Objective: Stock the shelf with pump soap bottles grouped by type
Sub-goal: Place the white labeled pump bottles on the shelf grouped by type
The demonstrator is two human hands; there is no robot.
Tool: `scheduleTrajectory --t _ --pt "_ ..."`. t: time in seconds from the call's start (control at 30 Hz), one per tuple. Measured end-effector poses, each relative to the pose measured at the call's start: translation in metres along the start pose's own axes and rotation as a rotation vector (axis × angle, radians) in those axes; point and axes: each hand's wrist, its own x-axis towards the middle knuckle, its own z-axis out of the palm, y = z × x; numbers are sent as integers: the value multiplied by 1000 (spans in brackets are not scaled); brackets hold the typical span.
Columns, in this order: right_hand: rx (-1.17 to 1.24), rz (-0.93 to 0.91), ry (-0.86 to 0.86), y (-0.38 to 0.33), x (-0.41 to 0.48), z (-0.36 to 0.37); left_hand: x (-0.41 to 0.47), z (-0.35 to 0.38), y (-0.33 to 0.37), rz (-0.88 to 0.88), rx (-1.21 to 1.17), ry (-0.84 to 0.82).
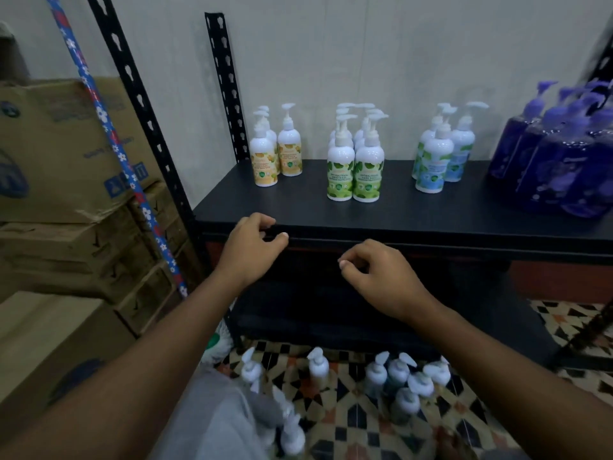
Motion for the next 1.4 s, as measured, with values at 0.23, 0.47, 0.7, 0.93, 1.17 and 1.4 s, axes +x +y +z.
scheduleTrajectory --t 0.23,0.47,0.7,0.93,1.17,1.4 --pt "163 88 -152 34 -54 17 -81 26 -2 -122 -8 -89" --pt "255 198 -324 61 -87 67 -147 50 -43 -314 -14 -187" --pt "131 294 -488 82 -111 119 -192 80 -111 -513 39 -244" --pt "64 382 -625 106 -141 166 -228 126 -201 -697 351 -345" --pt "58 493 -757 129 -163 222 -242 162 -255 -770 91 -422" --pt "7 509 -787 137 -149 264 -237 183 -297 -744 58 -346"
